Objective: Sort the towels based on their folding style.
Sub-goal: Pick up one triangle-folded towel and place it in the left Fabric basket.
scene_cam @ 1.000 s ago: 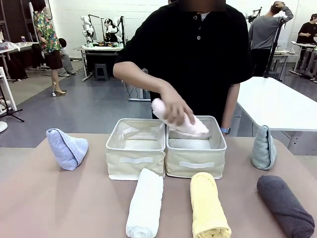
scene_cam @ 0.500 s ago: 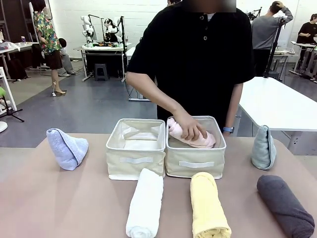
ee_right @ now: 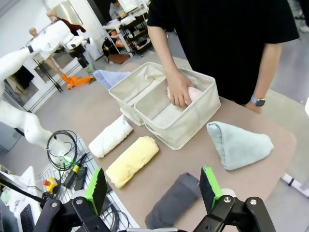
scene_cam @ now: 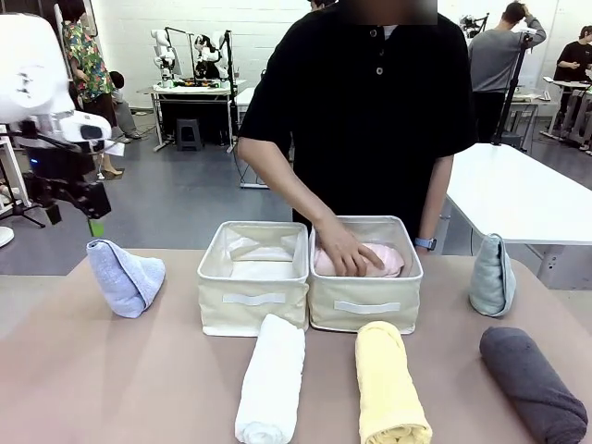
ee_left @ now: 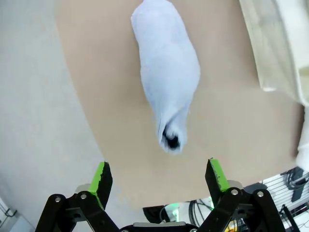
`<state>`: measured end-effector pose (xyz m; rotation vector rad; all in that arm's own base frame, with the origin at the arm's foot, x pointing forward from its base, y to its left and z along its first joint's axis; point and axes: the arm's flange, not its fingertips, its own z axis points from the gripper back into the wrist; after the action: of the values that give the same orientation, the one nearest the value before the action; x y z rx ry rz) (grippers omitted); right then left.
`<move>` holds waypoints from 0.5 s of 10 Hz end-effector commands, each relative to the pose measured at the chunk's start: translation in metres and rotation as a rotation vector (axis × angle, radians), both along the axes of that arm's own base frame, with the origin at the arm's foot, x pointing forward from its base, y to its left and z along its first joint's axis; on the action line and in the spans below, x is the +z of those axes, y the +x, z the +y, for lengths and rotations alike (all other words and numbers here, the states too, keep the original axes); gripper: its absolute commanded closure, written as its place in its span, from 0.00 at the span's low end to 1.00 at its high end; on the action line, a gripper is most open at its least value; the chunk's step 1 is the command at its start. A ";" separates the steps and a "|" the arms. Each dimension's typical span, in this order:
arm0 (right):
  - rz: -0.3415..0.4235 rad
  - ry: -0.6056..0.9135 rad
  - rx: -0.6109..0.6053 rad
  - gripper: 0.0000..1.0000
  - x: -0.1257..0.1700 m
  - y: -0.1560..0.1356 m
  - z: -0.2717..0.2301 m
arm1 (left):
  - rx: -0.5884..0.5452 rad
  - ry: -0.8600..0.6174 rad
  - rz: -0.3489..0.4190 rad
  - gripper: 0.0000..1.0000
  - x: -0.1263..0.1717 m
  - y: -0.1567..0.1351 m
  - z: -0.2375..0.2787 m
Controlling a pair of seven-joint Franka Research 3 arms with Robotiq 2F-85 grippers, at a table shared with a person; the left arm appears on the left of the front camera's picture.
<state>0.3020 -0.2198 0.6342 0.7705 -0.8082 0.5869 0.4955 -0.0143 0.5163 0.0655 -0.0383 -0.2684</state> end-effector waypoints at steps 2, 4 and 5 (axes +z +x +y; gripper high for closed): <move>-0.014 0.017 0.007 0.00 0.001 0.001 -0.002 | 0.012 -0.102 0.004 0.00 -0.001 0.035 0.002; -0.014 0.017 0.007 0.00 0.001 0.001 -0.002 | 0.045 -0.093 0.001 0.00 -0.018 0.047 0.010; -0.014 0.017 0.007 0.00 0.001 0.001 -0.002 | 0.037 -0.094 -0.003 0.00 -0.027 0.048 0.012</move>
<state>0.3020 -0.2199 0.6341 0.7706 -0.8082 0.5866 0.5406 -0.0033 0.4941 -0.0127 -0.0368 -0.2131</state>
